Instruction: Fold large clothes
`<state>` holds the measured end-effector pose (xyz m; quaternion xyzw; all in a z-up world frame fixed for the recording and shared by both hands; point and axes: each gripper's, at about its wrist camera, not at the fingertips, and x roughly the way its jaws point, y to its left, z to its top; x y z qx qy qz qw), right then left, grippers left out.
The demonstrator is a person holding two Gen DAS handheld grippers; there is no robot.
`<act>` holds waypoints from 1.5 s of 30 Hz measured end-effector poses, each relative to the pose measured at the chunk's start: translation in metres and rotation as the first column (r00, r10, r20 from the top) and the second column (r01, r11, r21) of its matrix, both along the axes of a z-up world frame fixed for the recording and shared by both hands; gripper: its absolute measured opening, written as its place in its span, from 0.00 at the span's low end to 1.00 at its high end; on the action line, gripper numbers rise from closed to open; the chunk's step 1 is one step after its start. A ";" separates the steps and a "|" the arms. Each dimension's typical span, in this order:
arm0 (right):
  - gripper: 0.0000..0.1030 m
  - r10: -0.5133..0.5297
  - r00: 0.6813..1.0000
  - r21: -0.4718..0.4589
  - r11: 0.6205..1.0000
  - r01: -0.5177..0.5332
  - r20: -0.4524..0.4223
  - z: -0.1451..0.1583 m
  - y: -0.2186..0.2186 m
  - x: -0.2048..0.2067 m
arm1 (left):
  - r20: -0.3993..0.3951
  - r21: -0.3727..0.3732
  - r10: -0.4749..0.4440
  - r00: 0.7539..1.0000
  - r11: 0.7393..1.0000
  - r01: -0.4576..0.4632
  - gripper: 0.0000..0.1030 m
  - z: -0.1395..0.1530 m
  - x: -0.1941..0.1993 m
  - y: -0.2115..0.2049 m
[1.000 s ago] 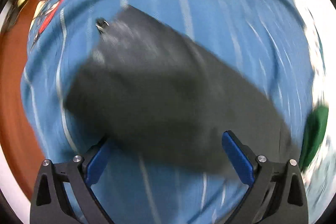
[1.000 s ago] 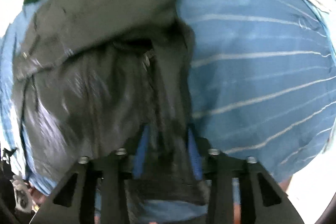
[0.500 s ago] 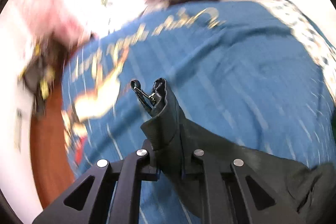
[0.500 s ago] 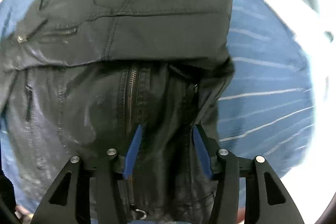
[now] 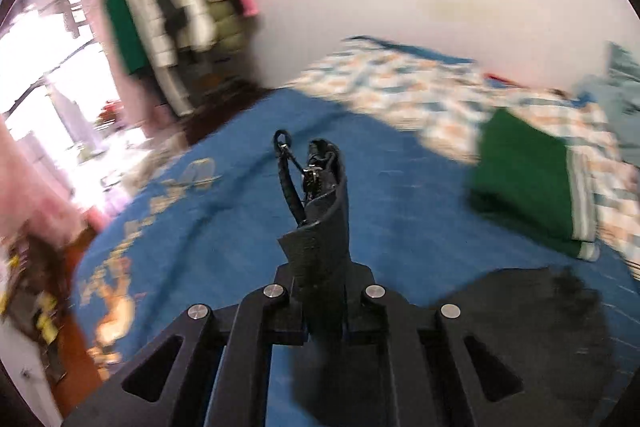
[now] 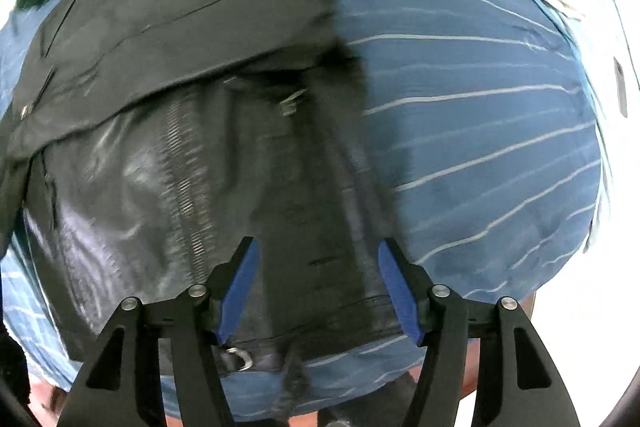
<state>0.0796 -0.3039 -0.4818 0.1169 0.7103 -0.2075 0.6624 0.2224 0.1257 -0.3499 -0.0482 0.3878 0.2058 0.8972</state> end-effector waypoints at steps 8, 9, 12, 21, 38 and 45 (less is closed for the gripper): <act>0.62 -0.134 0.990 -0.040 0.990 0.135 0.035 -0.013 -0.079 -0.009 | -0.040 -0.178 -0.396 0.917 0.906 0.384 0.06 -0.032 0.036 -0.208; 0.62 -0.144 0.989 -0.045 0.988 0.145 0.039 -0.014 -0.088 -0.010 | -0.061 -0.205 -0.447 0.893 0.881 0.427 0.06 -0.043 0.036 -0.240; 0.62 -0.173 0.984 -0.055 0.983 0.175 0.047 -0.022 -0.112 -0.017 | -0.127 -0.261 -0.588 0.799 0.797 0.545 0.06 -0.079 0.030 -0.326; 0.62 -0.302 0.953 0.105 0.949 0.297 0.030 -0.047 -0.172 -0.042 | -0.350 -0.262 -0.695 0.628 0.716 0.647 0.26 -0.152 0.007 -0.422; 0.50 -0.335 0.907 0.467 0.864 0.188 0.256 -0.005 -0.228 0.039 | -0.356 -0.221 -0.401 0.844 0.914 0.341 0.97 -0.088 -0.031 -0.210; 0.50 -0.178 0.930 0.467 0.884 0.009 0.320 -0.012 -0.174 0.143 | -0.459 -0.041 -0.133 0.879 0.991 0.129 0.97 -0.132 -0.005 -0.119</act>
